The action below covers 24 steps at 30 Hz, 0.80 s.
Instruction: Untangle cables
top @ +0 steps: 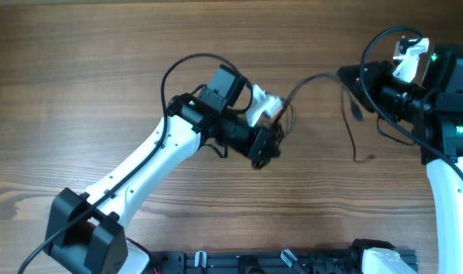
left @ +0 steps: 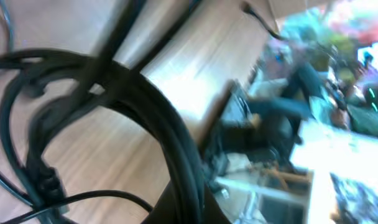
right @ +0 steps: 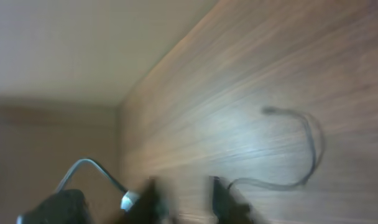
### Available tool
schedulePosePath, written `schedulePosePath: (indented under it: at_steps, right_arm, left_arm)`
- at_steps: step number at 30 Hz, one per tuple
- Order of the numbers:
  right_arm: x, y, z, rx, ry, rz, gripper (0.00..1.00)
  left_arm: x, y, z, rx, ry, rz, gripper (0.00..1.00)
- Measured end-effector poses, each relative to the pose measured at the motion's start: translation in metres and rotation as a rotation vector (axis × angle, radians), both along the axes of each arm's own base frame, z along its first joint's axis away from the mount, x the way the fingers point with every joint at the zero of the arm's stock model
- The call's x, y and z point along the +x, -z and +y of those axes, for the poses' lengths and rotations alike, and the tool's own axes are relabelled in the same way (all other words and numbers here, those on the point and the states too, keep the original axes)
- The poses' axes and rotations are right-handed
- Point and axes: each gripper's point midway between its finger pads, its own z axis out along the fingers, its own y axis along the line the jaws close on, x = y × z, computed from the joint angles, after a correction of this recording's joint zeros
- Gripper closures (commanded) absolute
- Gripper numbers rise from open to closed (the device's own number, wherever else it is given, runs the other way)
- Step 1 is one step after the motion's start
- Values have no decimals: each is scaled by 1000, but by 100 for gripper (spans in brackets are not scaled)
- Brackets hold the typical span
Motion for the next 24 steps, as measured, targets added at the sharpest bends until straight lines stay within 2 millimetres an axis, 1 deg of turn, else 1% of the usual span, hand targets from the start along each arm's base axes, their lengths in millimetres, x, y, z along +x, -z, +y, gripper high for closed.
schedulePosePath:
  at_steps: [1,3,7,9,11,13,17,18,20,22,24]
  right_arm:
    - [-3,4,0,-18,-10,11,16]
    - [-10,13,0,-53,-32,39,16]
    - [-26,30,-1,-124,-89,88,25]
    - [-32,35,-1,-160,-123,93,29]
    - [-38,40,-1,-189,-159,99,32]
    - [-41,41,1,-218,-201,83,37]
    - [-45,41,9,-236,-273,50,47]
    - [-46,40,12,-236,-292,40,49]
    - [-46,37,20,-235,-326,15,50]
    - [-47,32,33,-227,-380,-28,50]
    - [-49,27,48,-218,-441,-71,51]
  left_arm:
    - [-9,-1,2,-10,31,25,96]
    - [-20,-4,4,-31,73,56,96]
    - [-32,-14,3,-94,118,92,96]
    - [-34,-24,0,-153,136,112,96]
    - [-33,-38,-3,-239,149,130,96]
    - [-24,-57,-1,-349,142,154,96]
    - [1,-84,11,-476,87,210,96]
    - [9,-88,15,-495,66,221,96]
    - [21,-95,23,-515,34,248,96]
    - [32,-100,30,-529,3,266,96]
    - [37,-103,33,-534,-15,286,96]
